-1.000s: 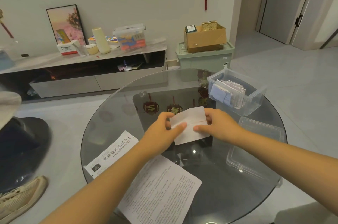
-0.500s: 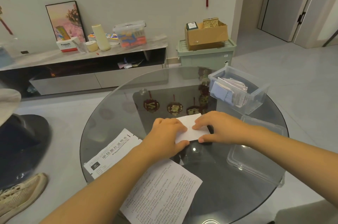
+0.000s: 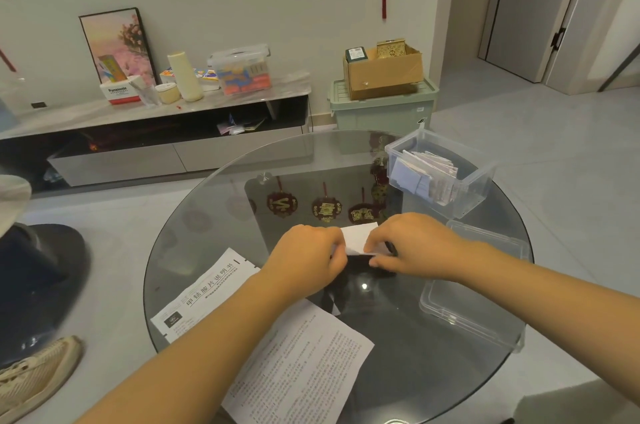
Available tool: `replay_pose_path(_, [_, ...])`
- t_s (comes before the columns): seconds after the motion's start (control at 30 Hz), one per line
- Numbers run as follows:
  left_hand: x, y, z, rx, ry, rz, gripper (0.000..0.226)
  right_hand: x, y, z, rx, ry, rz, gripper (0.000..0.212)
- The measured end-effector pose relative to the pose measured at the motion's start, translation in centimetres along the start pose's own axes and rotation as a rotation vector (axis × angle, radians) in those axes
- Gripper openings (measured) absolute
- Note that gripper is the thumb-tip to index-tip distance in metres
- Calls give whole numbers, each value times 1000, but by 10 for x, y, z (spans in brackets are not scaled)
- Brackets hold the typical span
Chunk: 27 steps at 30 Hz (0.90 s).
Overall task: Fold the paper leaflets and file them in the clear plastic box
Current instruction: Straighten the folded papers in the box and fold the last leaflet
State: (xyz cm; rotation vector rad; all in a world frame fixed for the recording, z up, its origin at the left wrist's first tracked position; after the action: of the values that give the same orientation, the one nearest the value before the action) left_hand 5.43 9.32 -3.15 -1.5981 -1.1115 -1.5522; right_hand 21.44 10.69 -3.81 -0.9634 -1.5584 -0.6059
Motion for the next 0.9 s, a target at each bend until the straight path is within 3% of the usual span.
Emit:
replay_pose_path(0.17, [-3, -5, 0, 81, 24, -237, 13, 0, 6, 4, -79, 111, 292, 17])
replay_pose_path(0.3, [-10, -8, 5, 115, 23, -291, 35, -7, 7, 9, -141, 126, 427, 29])
replay_pose_path(0.6, [-21, -19, 20, 294, -49, -487, 57, -13, 3, 19, -257, 186, 305, 55])
replay_pose_path(0.7, [-20, -29, 21, 355, -99, -533, 60, -9, 6, 20, -203, 131, 336, 47])
replay_pose_path(0.8, [-17, -31, 20, 355, -83, -497, 50, -6, 7, 15, -154, 52, 247, 37])
replay_pose_path(0.9, [-8, -24, 18, 264, -11, -317, 19, -5, 6, 7, -113, 45, 187, 37])
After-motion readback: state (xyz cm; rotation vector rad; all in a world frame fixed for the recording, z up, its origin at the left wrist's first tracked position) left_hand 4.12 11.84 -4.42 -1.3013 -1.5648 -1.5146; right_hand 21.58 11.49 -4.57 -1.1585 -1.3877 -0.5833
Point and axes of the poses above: each hand's wrist, its own z-axis towards the middle knuckle, its own x-axis out of the back of the hand, y = z × x, the point moved 3 cm from there along z, towards the middle knuckle, and after that the axes turned 13 degrees about -y, right-handed, at the moved point
